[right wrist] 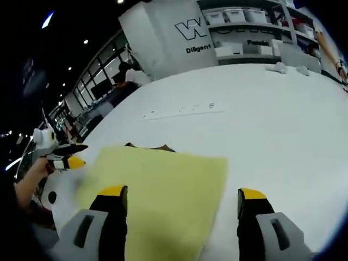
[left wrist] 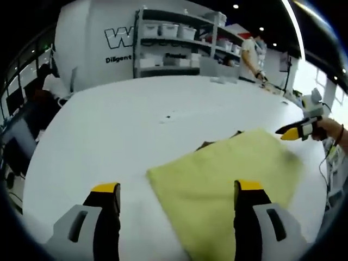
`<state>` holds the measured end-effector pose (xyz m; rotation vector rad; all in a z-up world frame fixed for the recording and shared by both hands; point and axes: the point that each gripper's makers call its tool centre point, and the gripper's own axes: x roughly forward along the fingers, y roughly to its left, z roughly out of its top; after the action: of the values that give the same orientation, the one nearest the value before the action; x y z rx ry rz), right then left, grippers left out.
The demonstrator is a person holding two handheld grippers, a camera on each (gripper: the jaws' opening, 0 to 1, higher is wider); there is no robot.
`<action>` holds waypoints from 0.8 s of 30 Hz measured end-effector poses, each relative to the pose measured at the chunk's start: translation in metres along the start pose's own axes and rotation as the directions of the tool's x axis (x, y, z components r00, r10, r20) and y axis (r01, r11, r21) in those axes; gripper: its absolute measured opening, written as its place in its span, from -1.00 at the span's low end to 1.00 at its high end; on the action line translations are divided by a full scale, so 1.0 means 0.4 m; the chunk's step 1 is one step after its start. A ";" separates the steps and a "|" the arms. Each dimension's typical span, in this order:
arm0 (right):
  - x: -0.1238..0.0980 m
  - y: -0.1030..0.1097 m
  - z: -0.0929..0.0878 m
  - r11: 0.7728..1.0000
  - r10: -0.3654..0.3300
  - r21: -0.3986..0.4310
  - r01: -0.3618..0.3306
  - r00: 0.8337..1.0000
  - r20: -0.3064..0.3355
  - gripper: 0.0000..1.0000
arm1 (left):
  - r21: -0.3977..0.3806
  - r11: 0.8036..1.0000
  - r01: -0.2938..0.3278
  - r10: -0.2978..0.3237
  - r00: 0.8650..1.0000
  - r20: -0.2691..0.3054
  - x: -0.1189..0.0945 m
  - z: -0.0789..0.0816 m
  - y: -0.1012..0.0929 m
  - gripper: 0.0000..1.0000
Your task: Fold the garment on the visible template until the final outline fits inside the template.
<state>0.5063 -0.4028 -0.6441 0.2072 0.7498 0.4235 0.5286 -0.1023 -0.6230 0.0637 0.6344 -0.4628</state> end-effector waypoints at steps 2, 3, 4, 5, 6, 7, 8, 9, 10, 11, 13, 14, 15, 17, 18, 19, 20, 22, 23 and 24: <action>-0.011 0.018 -0.016 1.000 0.017 -0.007 -0.017 1.000 -0.002 0.72 | 0.003 1.000 0.016 -0.016 1.000 0.011 -0.011 -0.002 -0.015 0.78; -0.019 0.027 -0.027 1.000 0.023 -0.017 -0.024 1.000 -0.008 0.72 | 0.002 1.000 0.022 -0.022 1.000 0.011 -0.016 -0.005 -0.021 0.79; -0.022 0.030 -0.032 0.999 0.026 -0.023 -0.026 1.000 -0.010 0.72 | 0.004 1.000 0.025 -0.025 1.000 0.008 -0.023 -0.010 -0.027 0.79; -0.029 0.038 -0.043 0.999 0.030 -0.035 -0.031 0.999 -0.020 0.71 | 0.011 1.000 0.026 -0.026 1.000 0.006 -0.027 -0.015 -0.031 0.80; -0.035 0.042 -0.052 0.999 0.032 -0.042 -0.033 0.999 -0.025 0.71 | 0.021 0.999 0.026 -0.027 1.000 0.004 -0.032 -0.021 -0.034 0.80; -0.040 0.047 -0.058 0.998 0.036 -0.047 -0.037 0.999 -0.025 0.71 | 0.030 0.999 0.028 -0.028 1.000 0.006 -0.036 -0.024 -0.037 0.80; -0.046 0.052 -0.064 0.998 0.040 -0.048 -0.041 0.999 -0.025 0.71 | 0.036 0.999 0.030 -0.031 0.999 0.008 -0.042 -0.032 -0.041 0.80; -0.050 0.057 -0.071 0.998 0.043 -0.047 -0.045 0.999 -0.026 0.71 | 0.033 0.999 0.034 -0.034 0.999 0.004 -0.046 -0.039 -0.042 0.80; -0.056 0.065 -0.083 0.997 0.053 -0.051 -0.055 0.998 -0.035 0.71 | 0.027 0.999 0.043 -0.043 0.999 0.000 -0.052 -0.048 -0.048 0.80; -0.061 0.069 -0.092 0.997 0.053 -0.057 -0.056 0.998 -0.040 0.70 | 0.027 0.998 0.052 -0.052 0.999 0.002 -0.057 -0.053 -0.052 0.80; -0.074 0.078 -0.111 0.996 0.053 -0.074 -0.057 0.997 -0.052 0.69 | 0.032 0.998 0.052 -0.052 0.999 -0.002 -0.069 -0.070 -0.056 0.80; -0.082 0.084 -0.121 0.995 0.057 -0.080 -0.061 0.997 -0.054 0.68 | 0.035 0.999 0.032 -0.031 0.999 -0.014 -0.077 -0.083 -0.048 0.81; -0.086 0.087 -0.128 0.994 0.061 -0.083 -0.066 0.997 -0.057 0.66 | 0.040 0.999 0.030 -0.030 0.999 -0.013 -0.082 -0.088 -0.048 0.80; -0.096 0.094 -0.148 0.993 0.069 -0.087 -0.075 0.995 -0.071 0.65 | 0.036 0.999 0.035 -0.035 0.999 -0.013 -0.095 -0.103 -0.048 0.75; -0.101 0.097 -0.157 0.993 0.072 -0.093 -0.079 0.994 -0.077 0.65 | 0.030 0.999 0.044 -0.044 0.999 -0.013 -0.099 -0.108 -0.051 0.74; -0.106 0.099 -0.168 0.991 0.073 -0.104 -0.082 0.994 -0.084 0.63 | 0.025 0.999 0.049 -0.048 0.999 -0.014 -0.107 -0.116 -0.052 0.73; -0.110 0.099 -0.176 0.991 0.072 -0.110 -0.082 0.993 -0.093 0.61 | 0.023 0.998 0.050 -0.050 0.999 -0.013 -0.112 -0.121 -0.052 0.71; -0.116 0.097 -0.190 0.990 0.067 -0.115 -0.079 0.993 -0.102 0.57 | 0.025 0.998 0.054 -0.054 0.999 -0.007 -0.122 -0.132 -0.053 0.65; -0.121 0.096 -0.197 0.990 0.066 -0.117 -0.078 0.992 -0.104 0.55 | 0.027 0.998 0.059 -0.059 0.998 -0.005 -0.126 -0.139 -0.054 0.63; -0.124 0.095 -0.200 0.990 0.065 -0.117 -0.077 0.993 -0.103 0.53 | 0.032 0.997 0.068 -0.067 0.998 -0.009 -0.129 -0.145 -0.056 0.61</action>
<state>0.4070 -0.3882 -0.6583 0.0999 0.8130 0.5486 0.4501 -0.0907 -0.6378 0.0747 0.6385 -0.5383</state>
